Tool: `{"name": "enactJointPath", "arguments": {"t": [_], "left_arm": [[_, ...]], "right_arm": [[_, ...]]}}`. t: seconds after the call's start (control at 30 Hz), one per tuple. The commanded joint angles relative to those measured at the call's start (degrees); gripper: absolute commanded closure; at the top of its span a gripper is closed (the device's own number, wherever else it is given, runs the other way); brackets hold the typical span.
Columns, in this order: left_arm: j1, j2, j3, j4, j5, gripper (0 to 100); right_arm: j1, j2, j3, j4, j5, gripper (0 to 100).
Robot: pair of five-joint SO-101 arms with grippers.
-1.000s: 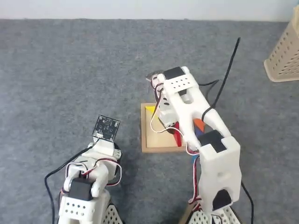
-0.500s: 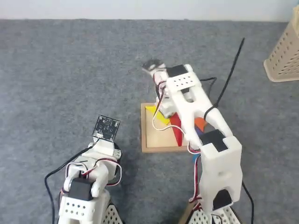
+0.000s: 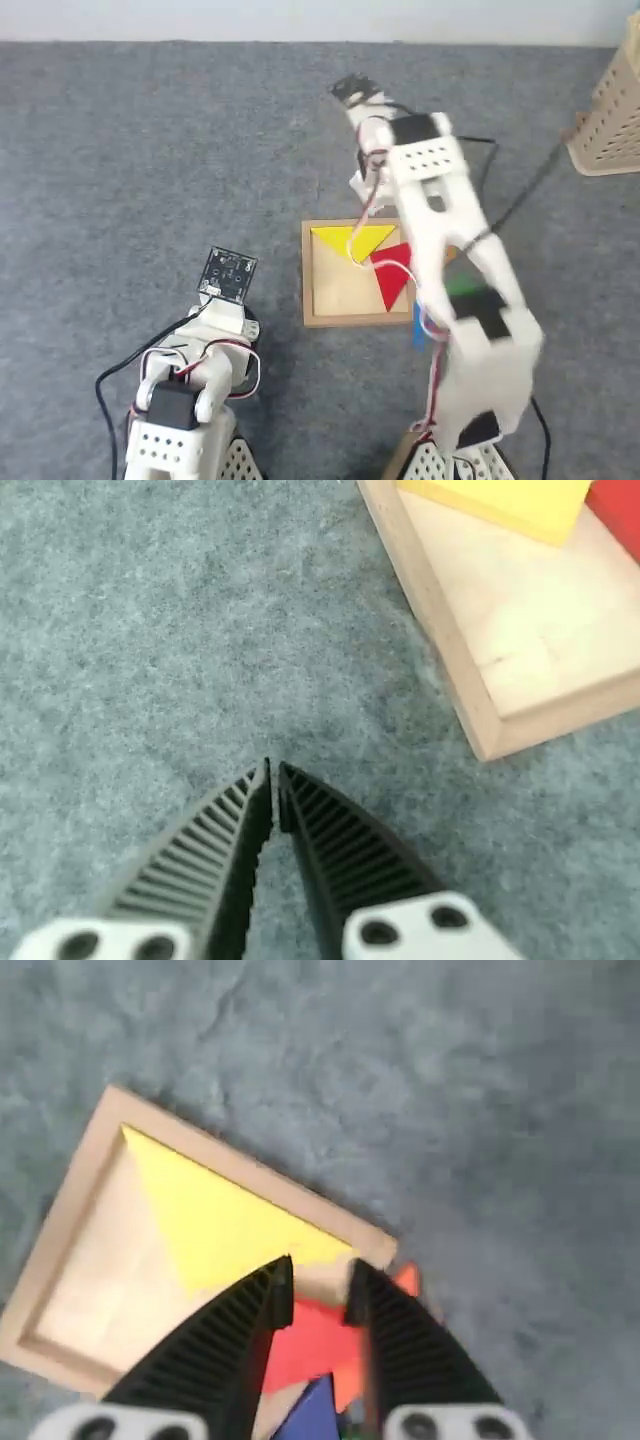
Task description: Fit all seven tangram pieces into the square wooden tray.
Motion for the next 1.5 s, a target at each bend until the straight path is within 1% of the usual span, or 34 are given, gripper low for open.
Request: {"name": "enactJointPath", "arguments": {"t": [0.0, 0.13, 0.2, 0.27, 0.33, 0.47, 0.53, 0.73, 0.8, 0.9, 1.03, 1.23, 1.37, 1.47], "left_arm": [[-0.2, -1.1, -1.0, 0.4, 0.4, 99], [-0.2, -1.1, -1.0, 0.4, 0.4, 99], [-0.2, -1.1, -1.0, 0.4, 0.4, 99], [-0.2, -1.1, -1.0, 0.4, 0.4, 99], [-0.2, -1.1, -1.0, 0.4, 0.4, 99], [-0.2, -1.1, -1.0, 0.4, 0.4, 99], [-0.2, -1.1, -1.0, 0.4, 0.4, 99], [-0.2, -1.1, -1.0, 0.4, 0.4, 99], [-0.2, -1.1, -1.0, 0.4, 0.4, 99], [-0.2, -1.1, -1.0, 0.4, 0.4, 99], [-0.2, -1.1, -1.0, 0.4, 0.4, 99], [-0.2, -1.1, -1.0, 0.4, 0.4, 99], [-0.2, -1.1, -1.0, 0.4, 0.4, 99], [-0.2, -1.1, -1.0, 0.4, 0.4, 99]], "right_arm": [[1.2, -17.6, 10.6, -5.2, -2.3, 97.5], [1.2, -32.4, 33.4, -15.5, -7.0, 97.9], [1.4, -36.1, 42.7, -21.4, -9.8, 97.9], [2.9, -36.6, 47.9, -24.4, -12.2, 98.0], [6.1, -35.4, 49.6, -25.3, -14.5, 99.1], [12.4, -31.2, 50.5, -28.6, -22.6, 99.1], [13.5, -29.0, 50.2, -30.1, -24.0, 99.1], [13.5, -22.2, 49.1, -32.7, -23.8, 99.1], [12.5, -19.7, 46.8, -31.2, -23.8, 99.1], [9.8, -15.8, 42.5, -28.1, -21.6, 99.1], [7.6, -11.4, 39.3, -27.7, -21.2, 99.1], [5.5, -9.7, 35.3, -27.4, -20.9, 99.1], [3.0, -9.6, 35.7, -27.1, -16.6, 99.1], [3.2, -11.1, 36.0, -25.5, -16.1, 99.1]]}}
